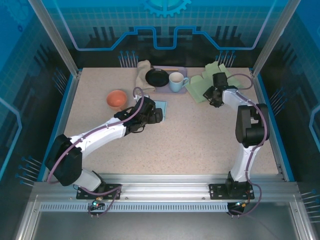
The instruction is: Fold the paper box
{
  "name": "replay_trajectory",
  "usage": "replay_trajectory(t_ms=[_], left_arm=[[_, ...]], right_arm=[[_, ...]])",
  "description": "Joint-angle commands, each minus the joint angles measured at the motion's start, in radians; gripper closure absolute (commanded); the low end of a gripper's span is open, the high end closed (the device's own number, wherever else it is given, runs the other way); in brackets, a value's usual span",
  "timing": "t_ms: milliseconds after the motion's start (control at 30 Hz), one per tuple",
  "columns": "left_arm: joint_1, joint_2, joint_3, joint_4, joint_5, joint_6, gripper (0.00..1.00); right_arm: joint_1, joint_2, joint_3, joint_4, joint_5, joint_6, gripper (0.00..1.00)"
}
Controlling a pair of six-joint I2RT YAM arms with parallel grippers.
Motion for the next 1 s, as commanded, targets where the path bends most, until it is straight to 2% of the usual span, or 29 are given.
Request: replay_trajectory(t_ms=[0,233,433,500,633,733,967], left_arm=[[-0.004,-0.004,-0.003,0.02,-0.003,0.029,0.08],[-0.005,-0.01,-0.009,0.023,0.013,0.036,0.08],[-0.006,-0.007,-0.003,0.018,0.024,0.033,0.08],[-0.007,-0.009,-0.001,0.017,0.028,0.032,0.08],[-0.014,-0.021,0.004,0.0,0.026,0.034,0.08],[-0.015,-0.042,0.008,-0.019,0.022,0.027,0.08],[-0.033,-0.12,-0.015,-0.062,0.031,-0.001,0.08]], right_arm=[[-0.006,0.06,0.059,-0.024,-0.041,0.057,0.49],[-0.019,0.107,0.075,-0.01,-0.06,0.087,0.51],[-0.057,0.129,0.056,0.055,-0.095,0.081,0.62],[-0.071,0.14,0.069,0.066,-0.11,0.059,0.69],[-0.088,0.13,0.085,0.076,-0.125,0.004,0.98],[-0.091,0.044,0.049,0.07,-0.089,-0.068,1.0],[-0.083,-0.341,-0.112,-0.038,0.074,-0.211,1.0]])
